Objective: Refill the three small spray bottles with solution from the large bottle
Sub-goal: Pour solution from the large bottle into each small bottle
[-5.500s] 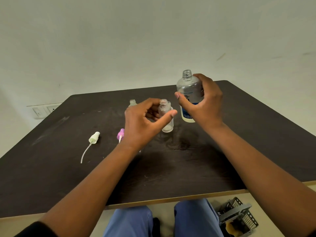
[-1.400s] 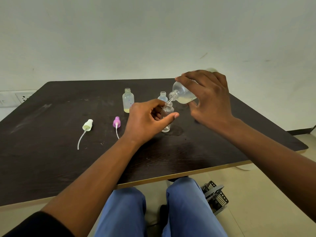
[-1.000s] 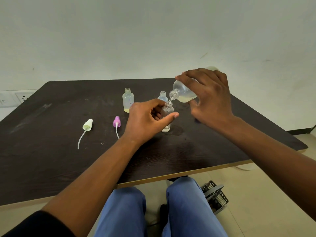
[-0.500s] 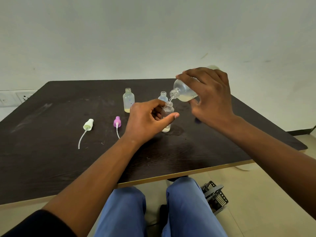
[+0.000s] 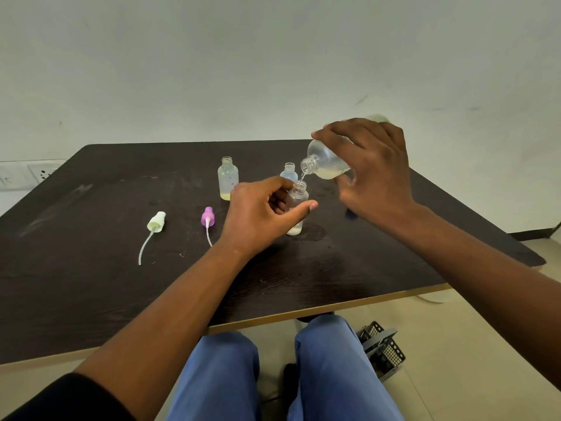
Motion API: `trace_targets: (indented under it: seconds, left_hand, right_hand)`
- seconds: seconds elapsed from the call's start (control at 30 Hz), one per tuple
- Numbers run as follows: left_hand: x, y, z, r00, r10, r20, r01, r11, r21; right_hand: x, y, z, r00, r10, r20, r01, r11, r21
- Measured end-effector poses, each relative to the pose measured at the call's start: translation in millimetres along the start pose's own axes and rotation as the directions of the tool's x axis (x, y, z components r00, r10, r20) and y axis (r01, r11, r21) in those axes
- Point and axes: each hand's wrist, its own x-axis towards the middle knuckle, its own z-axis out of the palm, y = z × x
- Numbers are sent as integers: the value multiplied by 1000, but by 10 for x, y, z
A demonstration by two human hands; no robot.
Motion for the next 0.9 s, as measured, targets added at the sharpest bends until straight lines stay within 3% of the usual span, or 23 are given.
trace_targets:
  seconds: [0.9]
  left_hand:
    - [9,11,-2,1000,4,9,-4,1000,24]
  right_hand:
    - [-3,4,-7,1000,-4,-6,4,1000,-5]
